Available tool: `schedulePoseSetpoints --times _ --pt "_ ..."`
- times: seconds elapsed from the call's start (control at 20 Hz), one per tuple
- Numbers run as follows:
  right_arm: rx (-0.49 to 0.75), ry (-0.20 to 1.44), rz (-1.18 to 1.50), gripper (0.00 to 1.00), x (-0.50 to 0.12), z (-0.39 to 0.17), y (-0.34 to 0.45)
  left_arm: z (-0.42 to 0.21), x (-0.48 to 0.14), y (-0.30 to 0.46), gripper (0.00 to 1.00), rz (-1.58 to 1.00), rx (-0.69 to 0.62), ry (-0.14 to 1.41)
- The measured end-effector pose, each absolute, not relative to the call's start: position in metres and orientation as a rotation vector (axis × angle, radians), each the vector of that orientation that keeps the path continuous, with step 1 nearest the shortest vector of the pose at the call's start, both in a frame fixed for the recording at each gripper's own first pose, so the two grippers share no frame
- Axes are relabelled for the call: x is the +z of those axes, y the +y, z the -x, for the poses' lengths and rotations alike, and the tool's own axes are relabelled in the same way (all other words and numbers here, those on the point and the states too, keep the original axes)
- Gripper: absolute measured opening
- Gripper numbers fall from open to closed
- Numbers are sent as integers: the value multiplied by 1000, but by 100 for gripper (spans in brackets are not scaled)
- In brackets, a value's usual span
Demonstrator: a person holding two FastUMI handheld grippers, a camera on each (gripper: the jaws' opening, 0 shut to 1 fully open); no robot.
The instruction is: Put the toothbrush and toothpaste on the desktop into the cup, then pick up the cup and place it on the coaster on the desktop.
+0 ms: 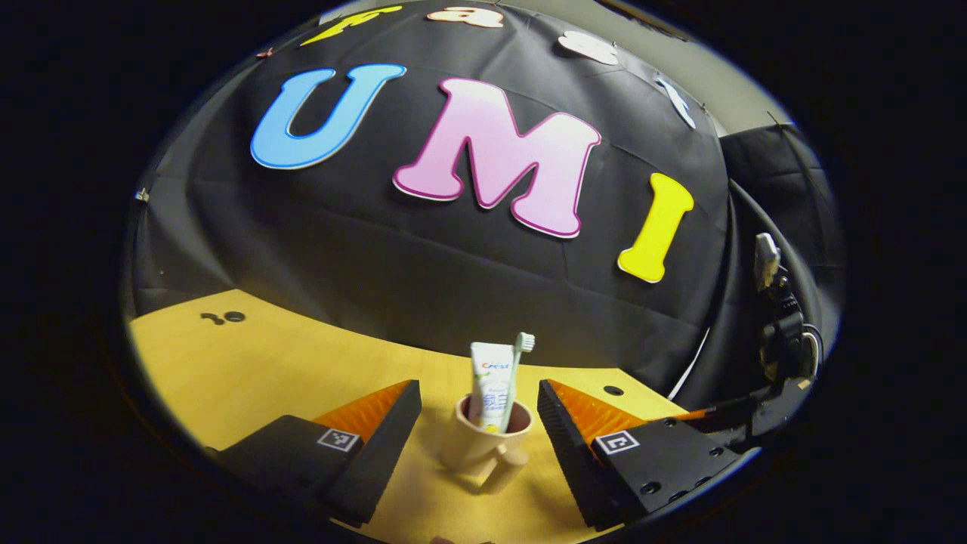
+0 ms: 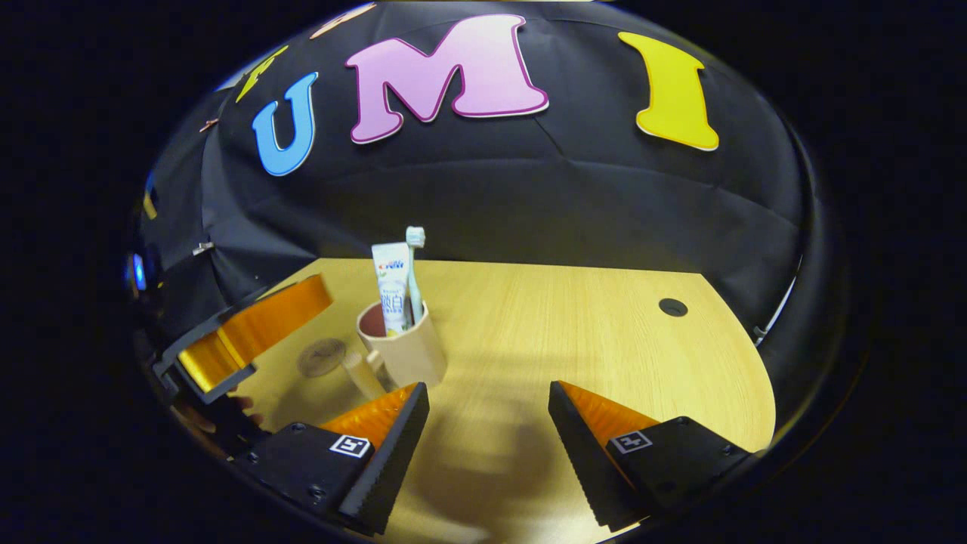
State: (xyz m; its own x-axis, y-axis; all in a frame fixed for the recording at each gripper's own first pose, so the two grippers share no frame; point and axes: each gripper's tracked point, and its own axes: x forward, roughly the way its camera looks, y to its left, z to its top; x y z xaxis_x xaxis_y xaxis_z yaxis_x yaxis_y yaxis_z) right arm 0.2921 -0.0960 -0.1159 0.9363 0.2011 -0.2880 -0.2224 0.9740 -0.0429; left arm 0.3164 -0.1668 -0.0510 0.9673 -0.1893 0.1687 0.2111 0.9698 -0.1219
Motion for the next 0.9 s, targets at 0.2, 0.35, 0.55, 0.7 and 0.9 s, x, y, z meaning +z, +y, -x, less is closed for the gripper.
schedulePoseSetpoints --times 0.2,0.35,0.55,0.7,0.9 --pt "263 292 70 98 -93 -299 -66 -270 -49 -125 98 41 -131 -128" --pt "285 338 36 98 -87 -304 -45 -237 -55 -102 98 18 -104 -76" --pt "259 490 31 98 -93 -316 -28 -204 -62 -76 97 -27 -67 -10" --pt "272 621 -19 98 -101 -317 -9 -192 -52 -48 98 -87 -30 0" --pt "250 769 -2 98 -119 -320 -1 -181 -34 -9 97 -58 17 -8"
